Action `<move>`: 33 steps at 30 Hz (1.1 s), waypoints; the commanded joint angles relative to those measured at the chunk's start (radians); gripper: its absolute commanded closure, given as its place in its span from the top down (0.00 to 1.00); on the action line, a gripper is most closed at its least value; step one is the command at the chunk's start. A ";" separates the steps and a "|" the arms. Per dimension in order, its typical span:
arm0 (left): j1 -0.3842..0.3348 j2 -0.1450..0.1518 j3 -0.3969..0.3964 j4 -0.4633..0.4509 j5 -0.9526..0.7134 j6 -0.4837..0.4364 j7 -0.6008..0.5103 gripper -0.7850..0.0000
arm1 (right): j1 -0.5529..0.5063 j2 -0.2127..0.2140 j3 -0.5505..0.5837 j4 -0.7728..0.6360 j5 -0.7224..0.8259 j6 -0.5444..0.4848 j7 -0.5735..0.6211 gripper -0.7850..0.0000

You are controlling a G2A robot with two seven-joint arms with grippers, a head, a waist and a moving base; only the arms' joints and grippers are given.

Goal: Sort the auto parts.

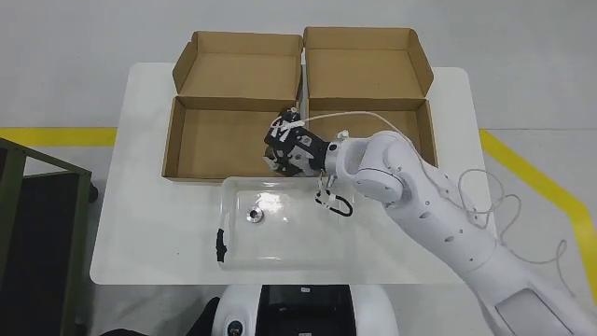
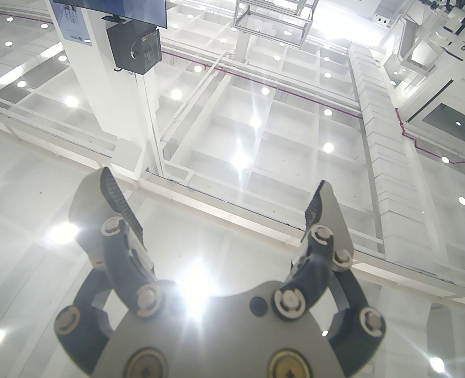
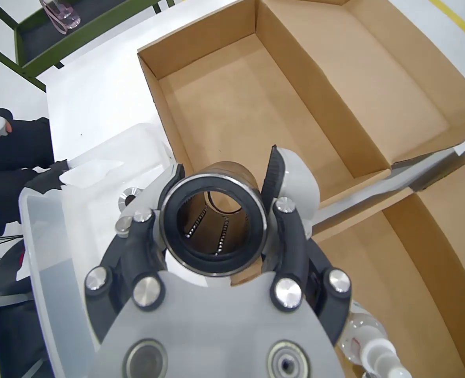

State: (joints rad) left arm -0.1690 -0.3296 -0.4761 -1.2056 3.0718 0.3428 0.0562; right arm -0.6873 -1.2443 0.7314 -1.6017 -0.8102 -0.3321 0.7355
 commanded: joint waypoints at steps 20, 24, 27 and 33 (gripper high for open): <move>0.000 0.000 0.000 0.000 0.000 0.000 0.000 1.00 | 0.196 -0.136 -0.189 0.299 0.026 0.080 0.120 0.00; 0.000 0.000 0.000 0.000 0.000 0.000 0.000 1.00 | 0.212 -0.154 -0.201 0.335 0.030 0.081 0.135 0.00; 0.000 0.000 0.000 0.000 0.000 0.000 0.000 1.00 | 0.223 -0.168 -0.211 0.364 0.034 0.082 0.145 0.03; 0.000 0.000 0.000 0.000 0.000 0.000 0.000 1.00 | 0.240 -0.196 -0.228 0.427 0.045 0.077 0.149 0.16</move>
State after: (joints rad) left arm -0.1690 -0.3296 -0.4761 -1.2056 3.0718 0.3428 0.0562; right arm -0.4499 -1.4365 0.5057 -1.1849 -0.7668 -0.2546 0.8840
